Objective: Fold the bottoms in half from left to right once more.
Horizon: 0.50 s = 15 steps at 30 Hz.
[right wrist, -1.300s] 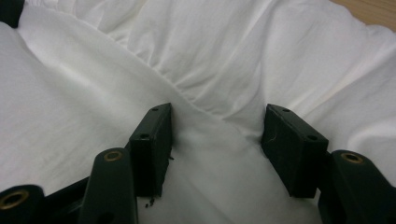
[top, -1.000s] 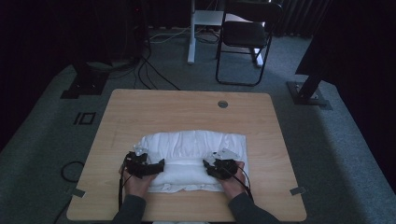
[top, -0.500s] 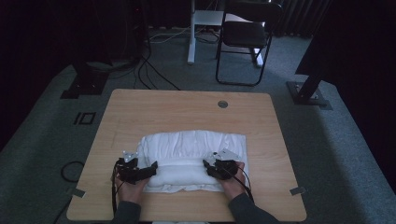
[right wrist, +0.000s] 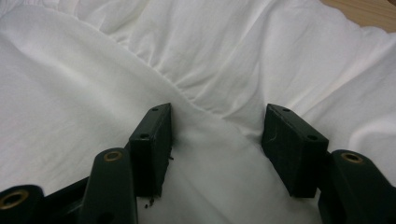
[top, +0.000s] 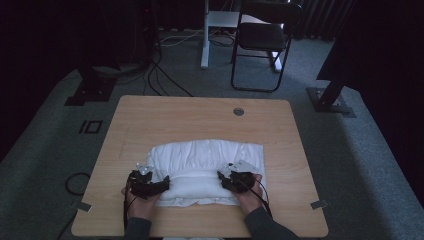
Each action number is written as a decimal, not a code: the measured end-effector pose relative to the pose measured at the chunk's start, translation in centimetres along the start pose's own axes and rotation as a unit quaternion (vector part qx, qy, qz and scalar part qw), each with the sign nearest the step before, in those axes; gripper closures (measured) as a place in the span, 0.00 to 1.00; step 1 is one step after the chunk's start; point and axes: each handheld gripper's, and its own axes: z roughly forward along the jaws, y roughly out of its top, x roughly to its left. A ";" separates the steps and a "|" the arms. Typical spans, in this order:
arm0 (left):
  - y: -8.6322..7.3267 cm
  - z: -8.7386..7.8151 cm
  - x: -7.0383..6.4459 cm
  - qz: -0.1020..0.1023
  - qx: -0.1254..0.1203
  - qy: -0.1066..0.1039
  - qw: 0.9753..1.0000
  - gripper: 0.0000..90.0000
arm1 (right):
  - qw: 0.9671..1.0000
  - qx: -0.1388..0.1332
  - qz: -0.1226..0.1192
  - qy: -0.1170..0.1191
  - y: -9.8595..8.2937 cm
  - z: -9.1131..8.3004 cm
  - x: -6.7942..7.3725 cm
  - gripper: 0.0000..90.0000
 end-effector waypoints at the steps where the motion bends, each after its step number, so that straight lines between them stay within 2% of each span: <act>1: 0.0 0.0 0.0 0.000 0.000 0.000 1.000 0.24 | 1.000 0.000 0.000 0.000 0.0 0.0 0.0 0.47; 2: -0.2 -0.2 -0.3 0.006 -0.010 -0.016 1.000 0.33 | 1.000 -0.001 0.000 0.000 0.0 0.0 0.0 0.47; 3: -0.2 -0.2 -0.3 0.006 -0.010 -0.016 1.000 0.42 | 1.000 -0.001 0.000 0.000 0.0 0.0 0.0 0.47; 4: -0.3 -0.3 -0.3 0.013 -0.012 -0.038 0.999 0.56 | 1.000 -0.001 0.000 -0.001 0.0 0.0 0.0 0.47; 5: -0.3 -0.3 -0.3 0.013 -0.012 -0.038 0.999 0.66 | 1.000 -0.001 0.000 -0.001 0.0 0.0 0.0 0.47; 6: -0.2 0.0 -0.1 0.010 -0.009 -0.082 0.997 0.79 | 1.000 -0.001 0.002 -0.001 0.0 0.0 0.0 0.47; 7: -0.2 0.0 -0.1 0.010 -0.009 -0.082 0.997 0.85 | 1.000 -0.001 0.002 -0.001 0.0 0.0 0.0 0.47; 8: 0.0 0.1 0.7 -0.009 -0.019 -0.113 0.993 0.90 | 1.000 0.002 0.005 0.002 0.1 -0.1 0.0 0.47; 9: 0.0 0.1 0.7 -0.009 -0.019 -0.113 0.993 0.91 | 1.000 0.002 0.005 0.002 0.1 -0.1 0.0 0.47; 10: 0.5 -0.4 1.7 -0.023 -0.047 -0.139 0.989 0.92 | 1.000 0.010 0.013 0.008 0.4 -0.3 -0.2 0.46; 11: 0.5 -0.4 1.7 -0.023 -0.047 -0.139 0.989 0.92 | 1.000 0.010 0.013 0.008 0.4 -0.3 -0.2 0.46; 12: 1.1 -1.4 2.4 -0.028 -0.074 -0.159 0.984 0.92 | 1.000 0.016 0.019 0.013 1.2 -0.9 -0.2 0.47; 13: 1.1 -1.4 2.4 -0.028 -0.074 -0.159 0.984 0.92 | 1.000 0.016 0.019 0.013 1.2 -0.9 -0.2 0.47; 14: 1.6 -1.8 2.5 -0.022 -0.082 -0.163 0.983 0.92 | 1.000 0.013 0.019 0.015 1.5 -1.2 -0.2 0.48; 15: 1.9 -2.1 2.4 -0.014 -0.084 -0.164 0.983 0.92 | 1.000 0.000 0.014 0.020 2.1 -1.7 0.0 0.48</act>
